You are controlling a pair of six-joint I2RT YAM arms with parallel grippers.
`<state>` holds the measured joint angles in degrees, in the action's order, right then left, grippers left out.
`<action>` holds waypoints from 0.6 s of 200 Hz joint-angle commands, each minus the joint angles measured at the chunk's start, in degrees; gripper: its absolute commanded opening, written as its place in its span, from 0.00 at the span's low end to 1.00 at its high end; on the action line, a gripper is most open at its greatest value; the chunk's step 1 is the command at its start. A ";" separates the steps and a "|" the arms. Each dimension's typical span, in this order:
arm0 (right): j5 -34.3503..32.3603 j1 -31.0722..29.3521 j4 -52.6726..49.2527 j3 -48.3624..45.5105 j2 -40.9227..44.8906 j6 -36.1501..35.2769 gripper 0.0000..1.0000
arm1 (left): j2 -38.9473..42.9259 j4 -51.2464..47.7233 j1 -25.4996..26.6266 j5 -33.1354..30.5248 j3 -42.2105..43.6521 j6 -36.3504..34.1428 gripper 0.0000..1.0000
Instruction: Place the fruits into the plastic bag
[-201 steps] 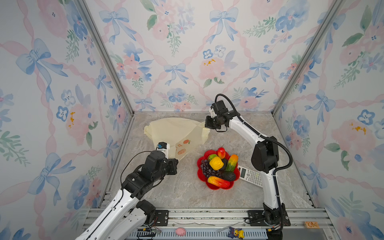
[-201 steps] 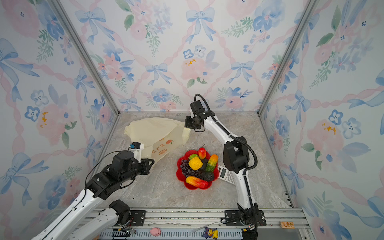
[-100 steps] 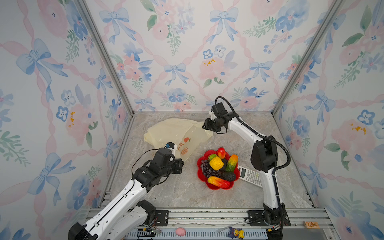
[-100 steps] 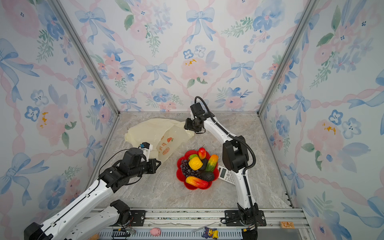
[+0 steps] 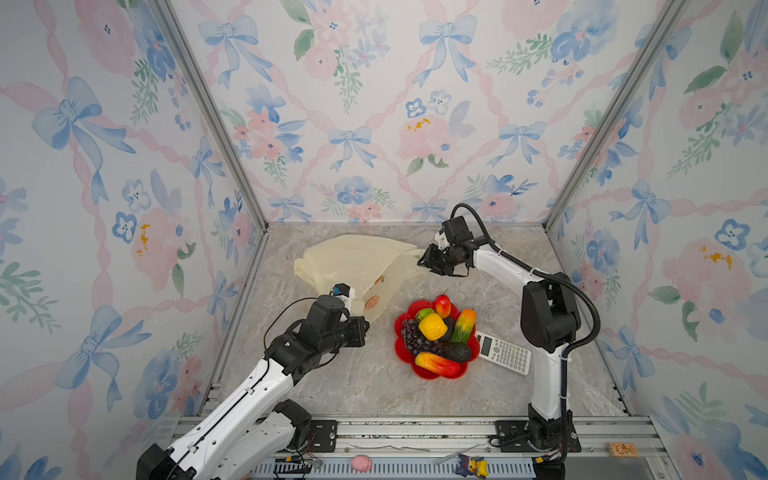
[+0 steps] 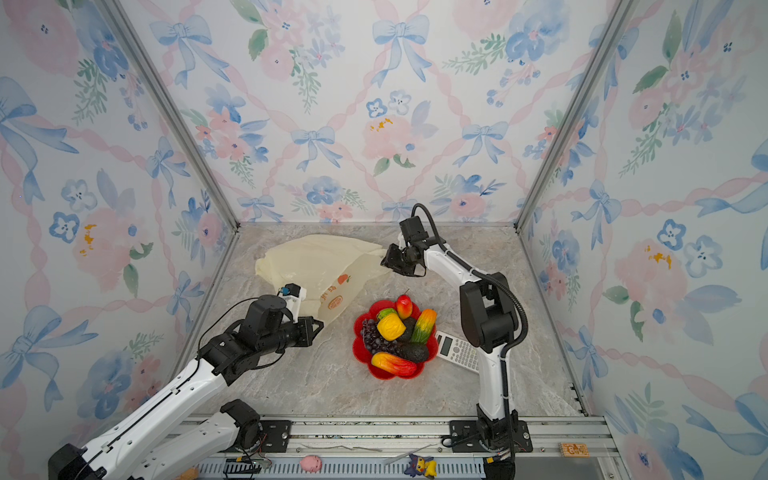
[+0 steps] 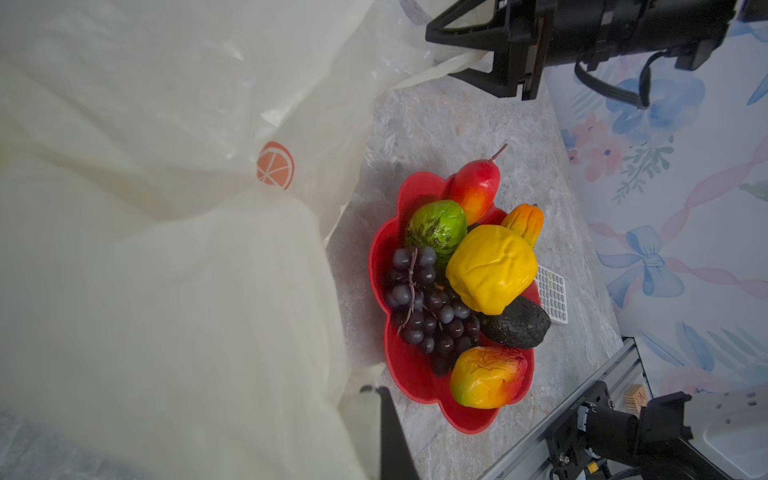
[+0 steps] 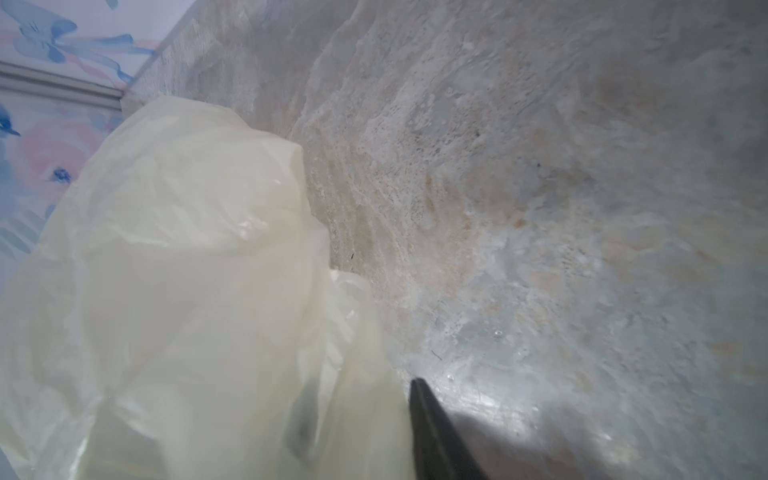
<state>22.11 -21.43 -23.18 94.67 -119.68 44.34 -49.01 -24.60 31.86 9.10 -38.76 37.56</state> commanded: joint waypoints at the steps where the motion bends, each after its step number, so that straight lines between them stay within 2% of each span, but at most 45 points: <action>1: 6.15 1.80 13.27 -4.91 0.78 12.54 0.00 | 1.36 0.68 0.24 0.75 0.87 0.40 0.00; 36: 11.24 1.77 18.68 -5.75 -0.97 21.39 0.01 | 2.44 0.53 0.40 0.63 1.39 1.59 0.00; 56: 12.35 1.75 16.23 -5.04 -0.66 21.22 0.28 | 2.64 0.52 0.41 0.17 1.35 1.81 0.00; 66: 12.16 1.74 12.62 -3.89 0.03 18.53 0.46 | 2.65 0.59 0.44 0.04 1.22 1.90 0.00; 84: 10.46 1.46 1.47 0.31 0.93 10.28 0.66 | 2.47 0.64 0.62 -0.13 0.88 1.99 0.00; 120: 2.13 0.12 -21.07 9.68 1.91 -7.41 0.84 | 2.50 0.64 0.79 -0.86 0.36 2.08 0.00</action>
<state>30.09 -19.79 -26.24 98.70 -120.11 50.81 -46.92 -24.25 32.18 8.86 -38.09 39.22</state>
